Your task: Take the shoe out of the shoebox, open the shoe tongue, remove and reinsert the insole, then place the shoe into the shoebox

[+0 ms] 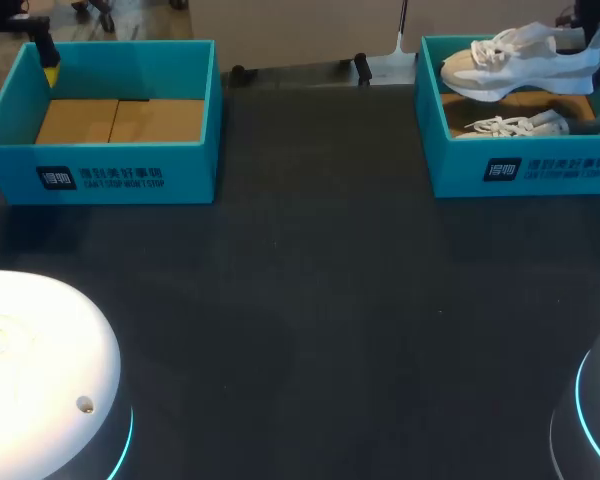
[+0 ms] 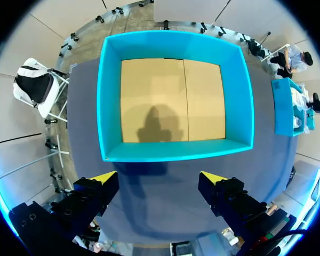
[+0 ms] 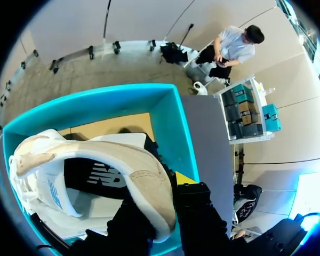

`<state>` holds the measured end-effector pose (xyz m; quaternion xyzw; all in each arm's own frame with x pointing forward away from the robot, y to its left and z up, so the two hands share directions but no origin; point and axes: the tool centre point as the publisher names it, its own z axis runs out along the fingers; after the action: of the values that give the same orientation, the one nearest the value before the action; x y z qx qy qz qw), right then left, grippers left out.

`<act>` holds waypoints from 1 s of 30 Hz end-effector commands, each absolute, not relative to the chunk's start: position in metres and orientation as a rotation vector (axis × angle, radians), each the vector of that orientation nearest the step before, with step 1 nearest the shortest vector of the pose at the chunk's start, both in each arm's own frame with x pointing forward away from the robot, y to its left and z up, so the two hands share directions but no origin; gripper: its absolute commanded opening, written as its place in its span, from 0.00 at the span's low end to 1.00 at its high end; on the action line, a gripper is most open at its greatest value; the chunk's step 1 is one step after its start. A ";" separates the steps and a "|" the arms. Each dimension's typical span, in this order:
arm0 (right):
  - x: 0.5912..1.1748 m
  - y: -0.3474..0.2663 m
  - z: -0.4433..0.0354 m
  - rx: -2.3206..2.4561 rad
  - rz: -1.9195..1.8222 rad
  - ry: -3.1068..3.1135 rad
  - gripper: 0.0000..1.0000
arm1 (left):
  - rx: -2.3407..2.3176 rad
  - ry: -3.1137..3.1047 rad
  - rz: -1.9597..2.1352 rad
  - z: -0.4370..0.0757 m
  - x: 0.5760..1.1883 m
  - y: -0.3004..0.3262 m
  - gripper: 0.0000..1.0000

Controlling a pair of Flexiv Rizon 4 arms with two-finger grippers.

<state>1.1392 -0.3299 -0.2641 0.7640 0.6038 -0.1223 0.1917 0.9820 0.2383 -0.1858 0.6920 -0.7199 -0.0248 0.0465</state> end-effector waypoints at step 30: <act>1.151 -0.339 -0.315 2.187 -0.356 1.732 0.00 | 2.113 -2.198 -0.079 -0.185 0.982 0.238 1.00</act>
<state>1.1453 -0.3406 -0.3114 0.7672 0.6085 -0.1205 0.1629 0.9820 0.2383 -0.1858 0.6921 -0.7199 -0.0248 0.0465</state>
